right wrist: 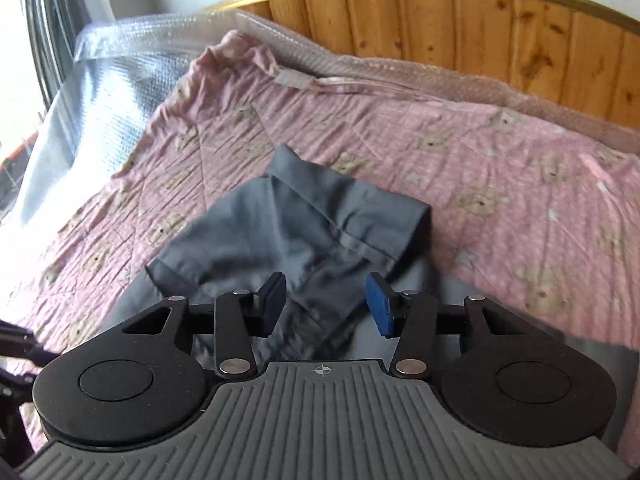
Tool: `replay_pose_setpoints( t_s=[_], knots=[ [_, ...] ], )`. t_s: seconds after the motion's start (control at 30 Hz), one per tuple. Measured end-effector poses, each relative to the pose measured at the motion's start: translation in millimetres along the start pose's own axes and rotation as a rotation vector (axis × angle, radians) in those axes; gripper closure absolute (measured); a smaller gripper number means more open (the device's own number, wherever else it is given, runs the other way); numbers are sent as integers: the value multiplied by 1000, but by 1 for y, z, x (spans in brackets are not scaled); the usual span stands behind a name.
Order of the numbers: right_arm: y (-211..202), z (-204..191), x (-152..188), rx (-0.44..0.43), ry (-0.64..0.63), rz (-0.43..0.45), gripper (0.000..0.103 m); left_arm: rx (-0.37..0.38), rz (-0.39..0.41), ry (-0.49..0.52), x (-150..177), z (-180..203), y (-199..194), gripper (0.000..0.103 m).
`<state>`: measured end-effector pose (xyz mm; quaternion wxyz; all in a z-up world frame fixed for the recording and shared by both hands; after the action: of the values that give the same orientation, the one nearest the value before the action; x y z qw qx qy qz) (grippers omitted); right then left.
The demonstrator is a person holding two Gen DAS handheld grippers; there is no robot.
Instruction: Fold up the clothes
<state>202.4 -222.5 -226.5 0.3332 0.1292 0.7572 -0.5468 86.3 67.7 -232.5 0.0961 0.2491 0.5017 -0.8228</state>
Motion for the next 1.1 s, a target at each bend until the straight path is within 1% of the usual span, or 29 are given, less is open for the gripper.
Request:
replay_pose_setpoints(
  t_s=[0.07, 0.1, 0.13, 0.17, 0.2, 0.27, 0.3, 0.33, 0.37, 0.43, 0.47, 0.5, 0.53, 0.57, 0.63, 0.67, 0.7, 0.73, 0.77, 0.8, 0.83, 0.87, 0.9, 0.93, 0.97, 1.0, 1.03, 1.07, 1.1],
  knots=[
    [-5, 13, 30, 65, 69, -18, 54, 18, -34, 52, -9, 13, 26, 67],
    [0, 21, 46, 99, 101, -50, 55, 25, -53, 79, -14, 20, 41, 67],
    [7, 27, 60, 122, 118, -73, 59, -1, -85, 121, -12, 25, 56, 67],
    [12, 31, 74, 124, 122, -75, 61, -45, -114, 178, -8, 27, 68, 70],
    [13, 35, 82, 124, 125, -76, 61, -64, -122, 223, -5, 26, 73, 72],
    [1, 36, 82, 123, 139, -75, 62, -52, -140, 227, -8, 22, 67, 72],
    [-13, 36, 80, 129, 155, -57, 61, -44, -150, 224, -10, 20, 64, 73],
    [-32, 37, 79, 139, 164, -12, 54, -19, -145, 220, -14, 23, 59, 73],
    [-50, 38, 81, 161, 175, 33, 43, 11, -135, 216, -19, 29, 53, 71],
    [-78, 48, 93, 229, 223, 92, 35, 75, -109, 218, -27, 42, 47, 65],
    [-82, 58, 106, 259, 270, 82, 34, 70, -114, 246, -25, 48, 53, 59],
    [-79, 70, 120, 277, 321, 47, 34, 49, -126, 281, -21, 54, 61, 56],
    [-76, 81, 135, 295, 371, 12, 38, 28, -138, 316, -17, 60, 70, 56],
    [-73, 89, 148, 304, 389, -4, 41, 7, -150, 351, -13, 66, 78, 56],
    [-75, 92, 163, 299, 350, 13, 40, -34, -173, 420, -5, 77, 94, 56],
    [-83, 94, 162, 296, 358, 20, 40, -43, -193, 428, -5, 79, 95, 56],
    [-91, 95, 161, 292, 366, 28, 40, -35, -208, 402, -10, 79, 90, 56],
    [-100, 96, 160, 289, 375, 36, 37, -22, -221, 365, -16, 79, 85, 56],
    [-108, 98, 161, 293, 390, 48, 25, 1, -210, 339, -25, 85, 79, 55],
    [-115, 102, 164, 307, 413, 66, 20, 27, -192, 315, -34, 93, 74, 50],
    [-122, 106, 168, 321, 437, 84, 18, 54, -173, 291, -44, 102, 68, 43],
    [-125, 111, 172, 320, 460, 80, 23, 74, -171, 279, -56, 115, 72, 26],
    [-120, 116, 177, 289, 478, 43, 29, 92, -174, 270, -68, 130, 80, 17],
    [-114, 120, 182, 244, 486, 3, 62, 110, -177, 262, -80, 144, 87, 16],
    [-111, 122, 184, 220, 482, -16, 74, 128, -180, 253, -92, 159, 95, 16],
    [-113, 121, 183, 223, 461, -9, 82, 146, -184, 245, -104, 174, 102, 16],
    [-117, 119, 180, 229, 434, 3, 92, 160, -205, 245, -116, 187, 113, 16],
    [-124, 112, 175, 240, 390, 25, 94, 173, -236, 247, -128, 201, 126, 16],
    [-132, 101, 169, 246, 328, 50, 95, 179, -251, 258, -137, 218, 136, 16]
  ],
)
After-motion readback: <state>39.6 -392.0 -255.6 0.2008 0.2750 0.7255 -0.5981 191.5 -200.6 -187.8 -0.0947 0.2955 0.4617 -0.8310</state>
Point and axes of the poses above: each gripper's, at about its wrist camera, not at the fingertips, and y roughly the way its jaws point, z to its right, x to its underside, the point moved 1 cm from there along y, roughly the way its jaws point, and after that the axes turned 3 degrees about -z, right-handed, at the moved point
